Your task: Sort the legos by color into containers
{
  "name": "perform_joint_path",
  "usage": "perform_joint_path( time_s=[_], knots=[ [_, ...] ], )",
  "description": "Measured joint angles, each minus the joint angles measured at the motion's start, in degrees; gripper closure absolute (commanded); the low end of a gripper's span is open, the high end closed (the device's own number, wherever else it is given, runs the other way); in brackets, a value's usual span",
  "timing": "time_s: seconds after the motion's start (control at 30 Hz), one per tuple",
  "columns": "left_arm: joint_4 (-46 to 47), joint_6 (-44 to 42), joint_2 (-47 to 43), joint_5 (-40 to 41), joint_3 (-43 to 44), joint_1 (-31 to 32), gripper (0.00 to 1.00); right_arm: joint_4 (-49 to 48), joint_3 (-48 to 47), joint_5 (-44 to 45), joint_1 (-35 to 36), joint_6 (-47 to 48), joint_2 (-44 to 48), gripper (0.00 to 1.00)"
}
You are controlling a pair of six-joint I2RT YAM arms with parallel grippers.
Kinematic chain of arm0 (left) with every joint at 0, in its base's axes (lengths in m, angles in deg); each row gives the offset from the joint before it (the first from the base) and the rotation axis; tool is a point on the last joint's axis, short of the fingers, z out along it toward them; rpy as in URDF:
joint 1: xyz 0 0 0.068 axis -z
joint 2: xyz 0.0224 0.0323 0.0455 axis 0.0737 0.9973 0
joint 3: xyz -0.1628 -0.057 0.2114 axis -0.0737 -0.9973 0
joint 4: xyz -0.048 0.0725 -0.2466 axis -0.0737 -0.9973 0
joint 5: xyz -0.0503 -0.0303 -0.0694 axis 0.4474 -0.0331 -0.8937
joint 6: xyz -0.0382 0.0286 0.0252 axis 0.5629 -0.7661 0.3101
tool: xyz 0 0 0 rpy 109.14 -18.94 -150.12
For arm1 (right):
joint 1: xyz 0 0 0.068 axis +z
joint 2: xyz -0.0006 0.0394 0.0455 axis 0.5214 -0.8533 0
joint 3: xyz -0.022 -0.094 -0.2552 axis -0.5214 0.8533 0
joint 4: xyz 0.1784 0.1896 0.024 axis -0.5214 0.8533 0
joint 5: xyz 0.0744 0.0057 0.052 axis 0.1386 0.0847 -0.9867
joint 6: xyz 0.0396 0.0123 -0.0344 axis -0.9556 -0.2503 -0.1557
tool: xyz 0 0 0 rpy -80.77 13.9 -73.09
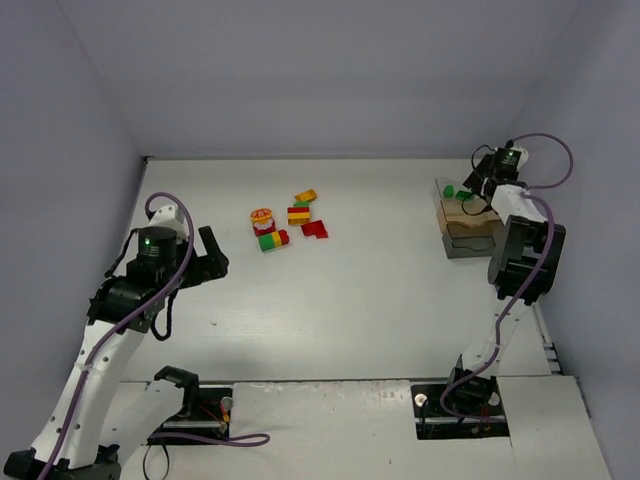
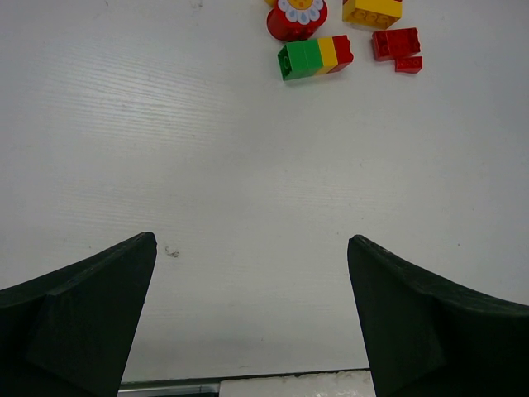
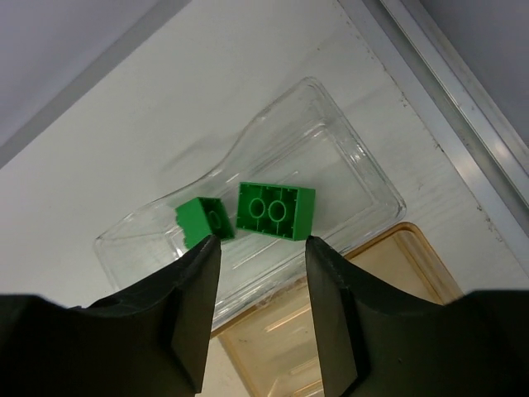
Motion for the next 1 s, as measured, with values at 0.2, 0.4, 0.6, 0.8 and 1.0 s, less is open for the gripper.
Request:
perform_joint_path(
  time_s=[0.2,0.4,0.6,0.8,1.0],
  knots=[
    [1.1,0.0,1.4,-0.2,0.0,0.0,0.07,0.3,1.7,-1.3,4.0,4.8,7.5,0.59],
    [1.8,-0.1,1.7,-1.2,0.0,0.0,0.07,-1.1,4.6,-7.4,18.6,11.3,15.6,0.55],
    [1.9,-0.1,0.7,-1.9,0.0,0.0,0.07,-1.4,9.1,-10.4,33.5,16.1,14.4,0.44],
    [1.4,-0.1,-1.9,-2.1,0.0,0.0,0.08,-0.8,10.4,-8.9,41.1,17.2,7.9,0.41],
    [0.6,-0.1,-3.7,-2.1,-0.6,0.0,0.08,-0.6,10.3,-5.4,45.8,17.1,2.2,0.40]
  ],
)
